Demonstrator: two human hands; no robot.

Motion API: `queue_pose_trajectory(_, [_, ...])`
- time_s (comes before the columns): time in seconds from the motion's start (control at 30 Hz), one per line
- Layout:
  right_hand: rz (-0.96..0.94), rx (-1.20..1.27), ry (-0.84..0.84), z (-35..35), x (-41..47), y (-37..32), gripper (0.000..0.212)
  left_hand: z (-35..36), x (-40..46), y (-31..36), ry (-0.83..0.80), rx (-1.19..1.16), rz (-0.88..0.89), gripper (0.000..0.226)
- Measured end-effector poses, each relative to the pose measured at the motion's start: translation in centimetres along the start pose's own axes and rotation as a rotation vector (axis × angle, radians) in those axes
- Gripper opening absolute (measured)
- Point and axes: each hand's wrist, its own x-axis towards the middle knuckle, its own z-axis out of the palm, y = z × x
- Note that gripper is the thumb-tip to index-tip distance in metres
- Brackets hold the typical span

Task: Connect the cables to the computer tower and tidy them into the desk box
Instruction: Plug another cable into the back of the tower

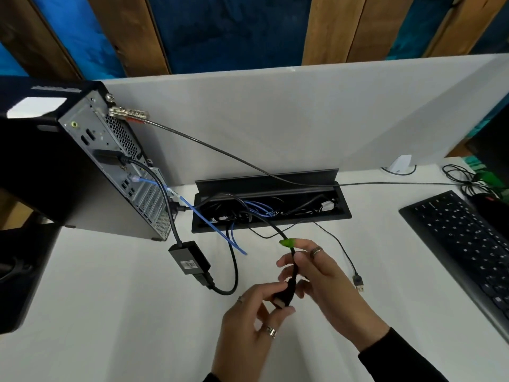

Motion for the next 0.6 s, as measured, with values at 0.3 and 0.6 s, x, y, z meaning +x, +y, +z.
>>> queue_pose_trajectory(0.3, [-0.846, -1.048, -0.045, 0.3, 2.8, -1.7, 0.033, -2.8, 4.5, 3.3, 0.159, 0.020, 0.035, 0.017])
queue_pose_trajectory(0.6, [-0.664, -0.589, -0.101, 3.5, 3.7, -1.8, 0.020, -3.8, 6.8, 5.2, 0.202, 0.028, 0.008, 0.008])
